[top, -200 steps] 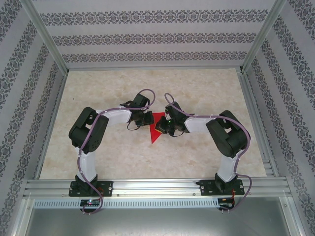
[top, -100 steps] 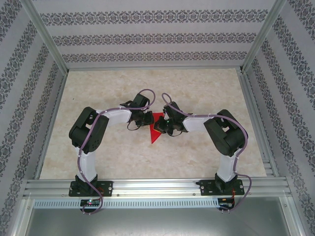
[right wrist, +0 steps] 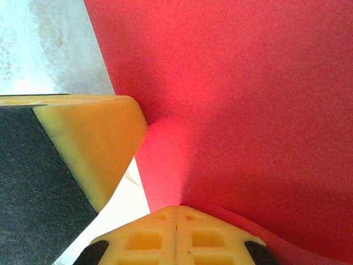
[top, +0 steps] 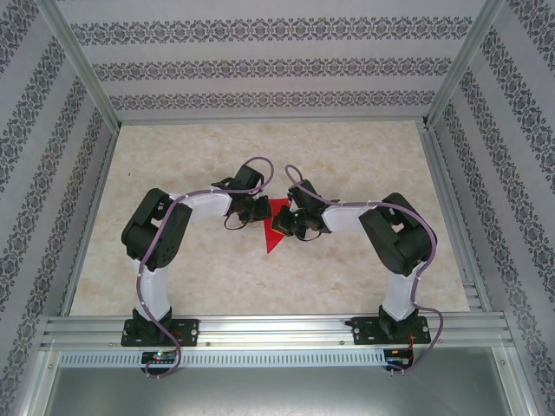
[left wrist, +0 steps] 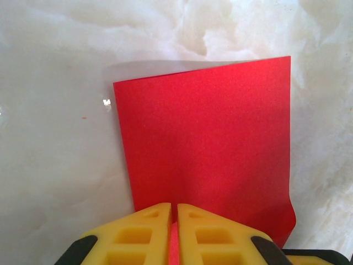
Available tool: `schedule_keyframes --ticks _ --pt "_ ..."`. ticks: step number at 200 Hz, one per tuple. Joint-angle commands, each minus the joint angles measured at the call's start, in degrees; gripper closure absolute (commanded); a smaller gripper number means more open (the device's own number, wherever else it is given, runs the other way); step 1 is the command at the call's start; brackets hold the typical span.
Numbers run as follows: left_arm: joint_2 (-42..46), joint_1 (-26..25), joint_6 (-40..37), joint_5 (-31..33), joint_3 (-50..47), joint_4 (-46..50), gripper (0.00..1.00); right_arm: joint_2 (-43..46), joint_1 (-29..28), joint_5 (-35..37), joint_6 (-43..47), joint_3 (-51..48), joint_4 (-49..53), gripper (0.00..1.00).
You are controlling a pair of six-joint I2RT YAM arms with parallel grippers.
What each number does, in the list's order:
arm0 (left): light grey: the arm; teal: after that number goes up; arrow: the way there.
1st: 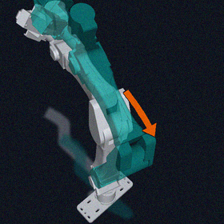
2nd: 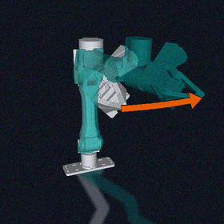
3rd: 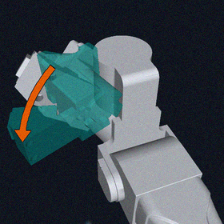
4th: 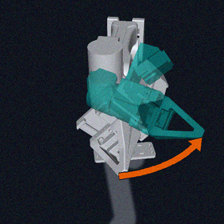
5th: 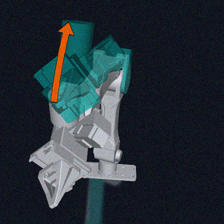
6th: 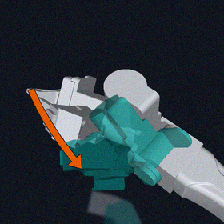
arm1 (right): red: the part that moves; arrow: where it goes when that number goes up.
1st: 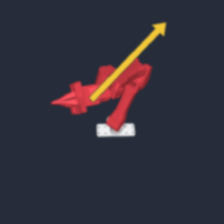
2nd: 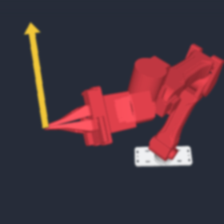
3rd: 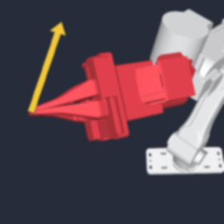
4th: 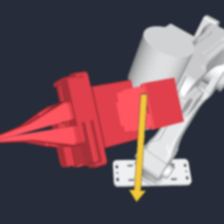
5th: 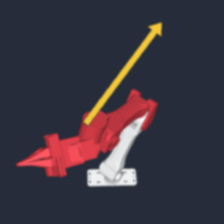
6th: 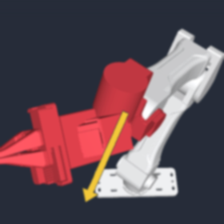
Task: Fold a paper plane with a square sheet of paper (pick it up from the middle)
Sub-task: Third fold the triangle at the center of the table.
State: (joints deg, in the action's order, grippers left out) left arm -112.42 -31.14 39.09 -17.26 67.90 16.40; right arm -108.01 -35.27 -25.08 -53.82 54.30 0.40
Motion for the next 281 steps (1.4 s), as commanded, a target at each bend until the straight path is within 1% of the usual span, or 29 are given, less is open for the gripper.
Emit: schedule_keyframes --ticks 1,59,74,87,114,144,175,224,264,281 --pt "-1.50 0.51 -0.31 -0.78 0.46 1.83 0.88 -0.98 -0.41 1.79 1.48 1.18 1.11 1.00" --pt "-1.23 0.52 -0.02 -1.19 0.58 1.70 0.88 -1.76 -0.35 1.13 1.27 1.50 0.48 1.00" --pt "-0.24 0.70 0.87 -1.14 0.49 1.46 0.85 -2.02 -0.37 1.11 1.22 1.50 0.87 1.00" --pt "1.15 1.52 1.57 -1.43 0.21 0.99 0.83 -2.20 -0.39 1.11 1.31 1.46 1.26 0.94" --pt "4.67 4.20 2.59 -1.83 -0.84 0.25 0.78 -2.95 -0.41 1.14 1.57 1.46 2.12 0.85" --pt "7.75 7.02 3.11 -1.50 -2.69 0.14 0.76 -3.53 -0.43 1.09 1.48 1.37 2.21 0.77" --pt "9.82 8.14 3.06 -1.76 -4.45 0.08 0.75 -3.48 -0.44 1.18 1.51 1.22 2.33 0.68" --pt "10.51 8.07 2.89 -4.89 -6.48 -1.61 0.75 -3.34 -0.01 0.58 1.28 0.36 1.06 0.68" --pt "10.47 7.45 2.78 -6.54 -7.65 -2.32 0.76 -3.18 0.54 0.02 1.25 -0.80 -0.20 0.75" --pt "10.65 7.03 2.93 -7.19 -8.09 -2.65 0.77 -3.27 0.78 -0.14 1.36 -0.95 -0.17 0.81"
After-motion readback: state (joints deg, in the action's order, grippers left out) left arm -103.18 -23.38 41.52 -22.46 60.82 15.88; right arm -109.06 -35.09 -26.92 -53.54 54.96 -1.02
